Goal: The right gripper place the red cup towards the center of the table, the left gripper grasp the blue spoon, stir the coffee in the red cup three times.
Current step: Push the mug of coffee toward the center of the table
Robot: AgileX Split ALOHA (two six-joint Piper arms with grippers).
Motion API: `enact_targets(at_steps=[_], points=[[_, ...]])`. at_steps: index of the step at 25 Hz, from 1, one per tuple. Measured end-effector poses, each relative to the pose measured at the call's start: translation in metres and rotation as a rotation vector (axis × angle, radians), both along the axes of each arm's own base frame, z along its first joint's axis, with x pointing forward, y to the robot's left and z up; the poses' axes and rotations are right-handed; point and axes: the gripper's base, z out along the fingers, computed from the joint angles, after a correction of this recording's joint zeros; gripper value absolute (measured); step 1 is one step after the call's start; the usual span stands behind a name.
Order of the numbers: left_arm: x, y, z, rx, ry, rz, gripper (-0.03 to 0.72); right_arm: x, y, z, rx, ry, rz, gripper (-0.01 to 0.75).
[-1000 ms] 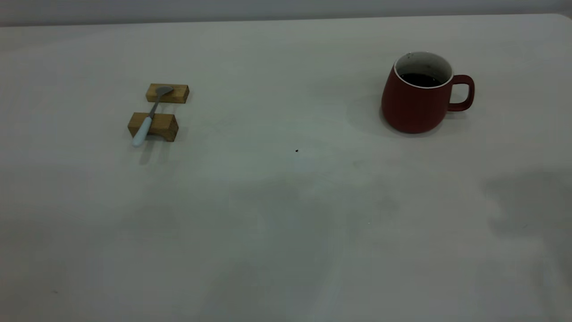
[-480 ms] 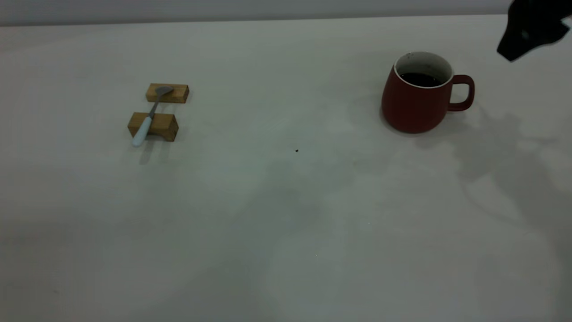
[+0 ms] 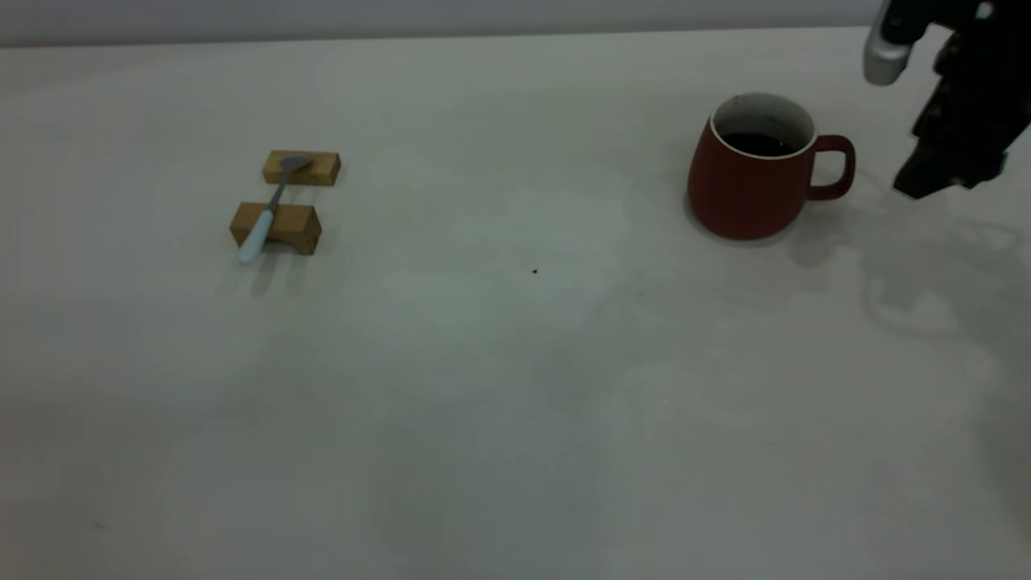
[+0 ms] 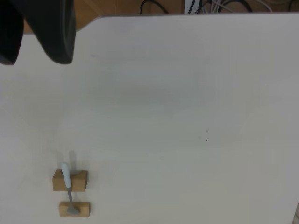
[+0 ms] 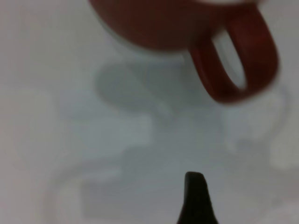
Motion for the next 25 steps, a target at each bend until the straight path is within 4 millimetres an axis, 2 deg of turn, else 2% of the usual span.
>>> enact_targets(at_steps=[5,15,21,25], points=[[0.000,0.000,0.000,0.000,0.000,0.000,0.243,0.011,0.006,-0.008,0.050,-0.039,0.082,0.582],[0.000,0.000,0.000,0.000,0.000,0.000,0.243,0.026,0.012,-0.023,0.111,-0.049,0.078,0.582],[0.000,0.000,0.000,0.000,0.000,0.000,0.243,0.031,0.035,-0.026,0.134,-0.042,0.145,0.574],[0.000,0.000,0.000,0.000,0.000,0.000,0.243,0.028,0.061,-0.029,0.149,-0.023,0.209,0.565]])
